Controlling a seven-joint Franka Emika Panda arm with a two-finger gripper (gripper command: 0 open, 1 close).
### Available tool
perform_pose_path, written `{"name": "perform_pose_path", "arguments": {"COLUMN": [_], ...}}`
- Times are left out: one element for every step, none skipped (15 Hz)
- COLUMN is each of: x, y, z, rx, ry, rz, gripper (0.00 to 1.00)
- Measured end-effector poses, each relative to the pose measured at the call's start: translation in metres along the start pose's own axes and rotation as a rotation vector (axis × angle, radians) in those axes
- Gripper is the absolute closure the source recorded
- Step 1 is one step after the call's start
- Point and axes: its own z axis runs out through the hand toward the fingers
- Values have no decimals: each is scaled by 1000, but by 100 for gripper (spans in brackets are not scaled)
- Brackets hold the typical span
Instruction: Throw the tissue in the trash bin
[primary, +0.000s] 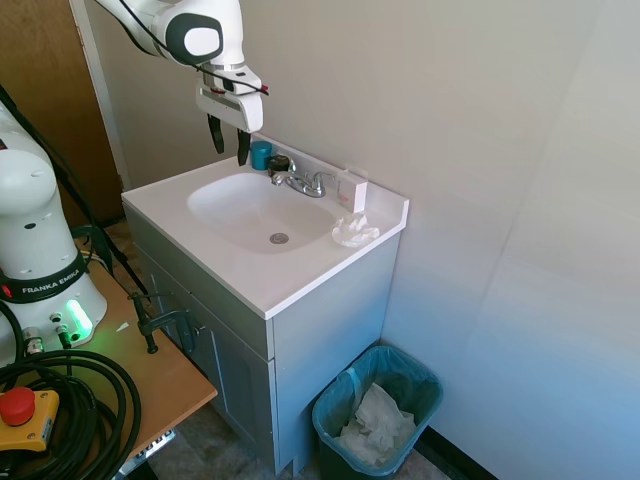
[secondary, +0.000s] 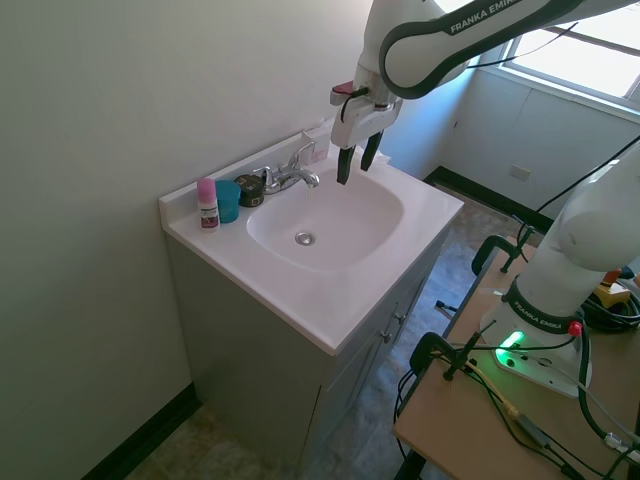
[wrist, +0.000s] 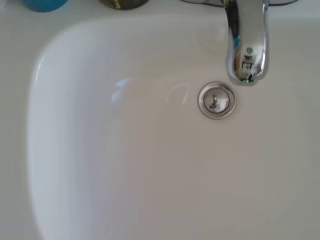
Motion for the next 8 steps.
{"name": "perform_pose_path", "arguments": {"x": [0,1,7,19,38,58,79,98], "y": [0,1,1,5,15,28,43,57], "z": [0,0,-6,-14,-24,-34,-43,-48], "rx": [-2,-5,0,12,29,44,51,55], "ry": [-2,0,20,45,74,102,126,147], "rz": [0,-1,2,19,56,99,142,181], "gripper": [0,0,0,0,0,0,0,0]}}
